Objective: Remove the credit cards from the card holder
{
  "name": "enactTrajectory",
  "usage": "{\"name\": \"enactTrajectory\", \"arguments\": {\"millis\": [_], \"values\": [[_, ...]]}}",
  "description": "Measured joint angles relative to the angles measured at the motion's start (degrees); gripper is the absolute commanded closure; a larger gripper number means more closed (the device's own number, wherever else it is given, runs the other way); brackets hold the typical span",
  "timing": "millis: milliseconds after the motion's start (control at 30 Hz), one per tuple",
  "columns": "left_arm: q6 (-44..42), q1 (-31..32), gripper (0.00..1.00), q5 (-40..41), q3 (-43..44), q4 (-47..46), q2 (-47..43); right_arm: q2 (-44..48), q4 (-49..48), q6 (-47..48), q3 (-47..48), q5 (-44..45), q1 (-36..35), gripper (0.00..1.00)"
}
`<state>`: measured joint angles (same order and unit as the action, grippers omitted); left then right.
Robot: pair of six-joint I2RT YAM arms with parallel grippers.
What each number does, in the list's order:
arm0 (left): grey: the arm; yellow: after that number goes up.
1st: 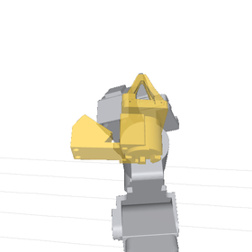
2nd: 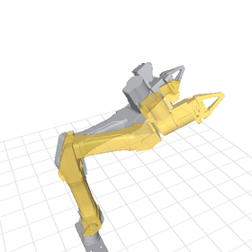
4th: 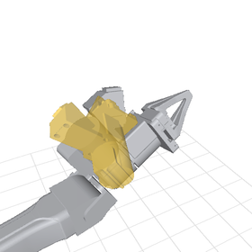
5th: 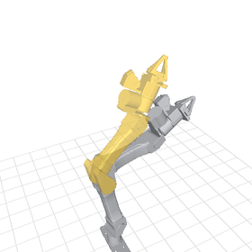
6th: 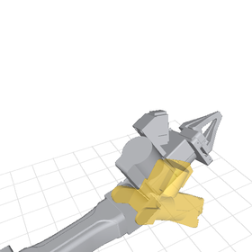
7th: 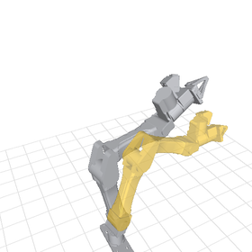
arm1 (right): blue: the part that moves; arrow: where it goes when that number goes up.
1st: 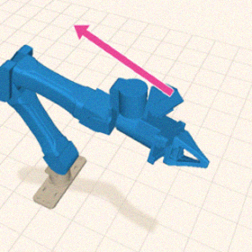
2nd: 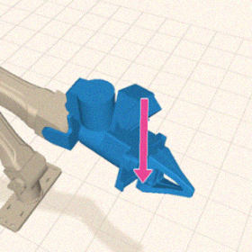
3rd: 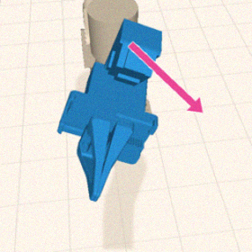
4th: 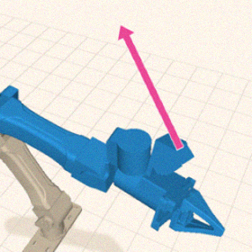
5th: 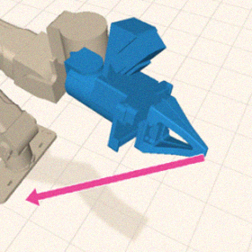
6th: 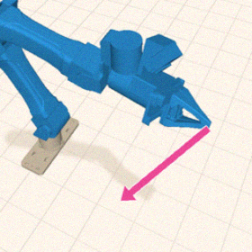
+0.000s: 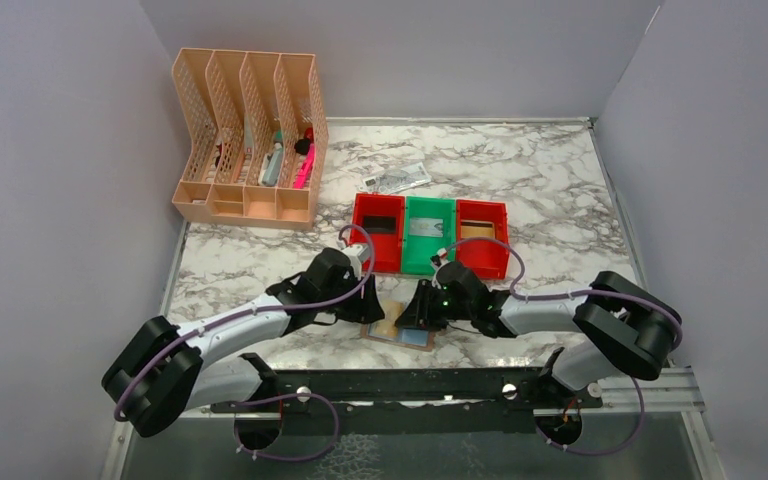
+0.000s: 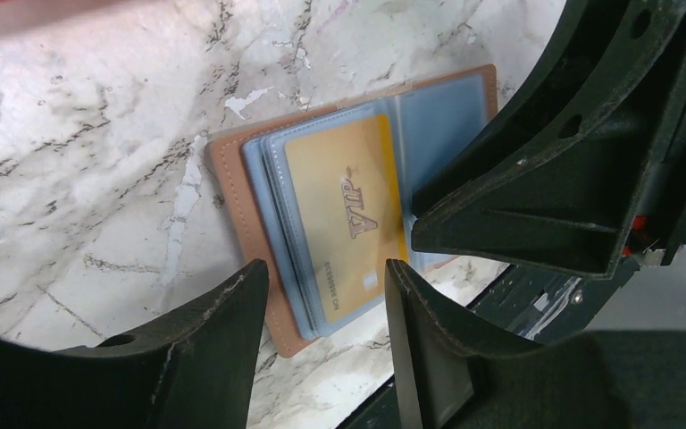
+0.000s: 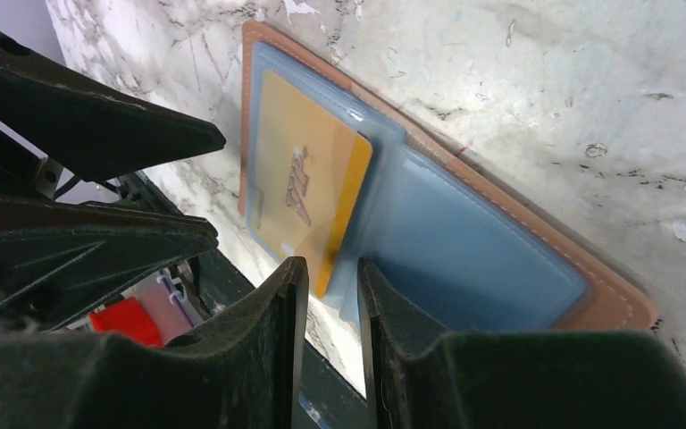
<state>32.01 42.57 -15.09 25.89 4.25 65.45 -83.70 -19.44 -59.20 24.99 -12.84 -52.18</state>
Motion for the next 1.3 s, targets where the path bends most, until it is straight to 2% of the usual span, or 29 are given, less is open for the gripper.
{"name": "enactTrajectory", "arguments": {"millis": [133,433,567,700,933,1167,1233,1300], "values": [[0.17,0.74,0.53,-0.48,-0.09,-1.42,1.88,-1.11,-0.7,-1.01,0.0,0.44,0.0,0.68],[0.31,1.88,0.73,-1.18,-0.09,-2.75,3.93,-1.55,-1.64,-3.15,0.0,1.62,0.0,0.71],[0.39,2.54,0.74,-1.18,-0.09,-2.91,4.22,-1.53,-1.92,-3.37,0.0,1.62,0.0,0.73],[0.63,2.89,0.77,-1.14,-0.11,-2.91,4.87,-1.51,-1.97,-3.74,0.0,1.62,0.0,0.86],[1.27,3.32,0.78,-0.09,-0.31,-2.54,4.96,-1.36,-2.54,-4.24,-0.09,1.57,0.0,0.98],[1.4,3.32,0.78,1.55,-0.24,-1.81,4.72,-0.07,-2.99,-4.42,-0.74,1.55,0.0,0.98],[1.42,3.32,0.78,2.16,-0.24,-1.33,4.42,0.17,-2.93,-4.39,-0.76,1.57,0.0,0.92],[1.44,3.32,0.78,2.73,-0.2,-1.03,4.2,0.61,-2.93,-4.46,-1.16,1.57,0.0,0.9]]}}
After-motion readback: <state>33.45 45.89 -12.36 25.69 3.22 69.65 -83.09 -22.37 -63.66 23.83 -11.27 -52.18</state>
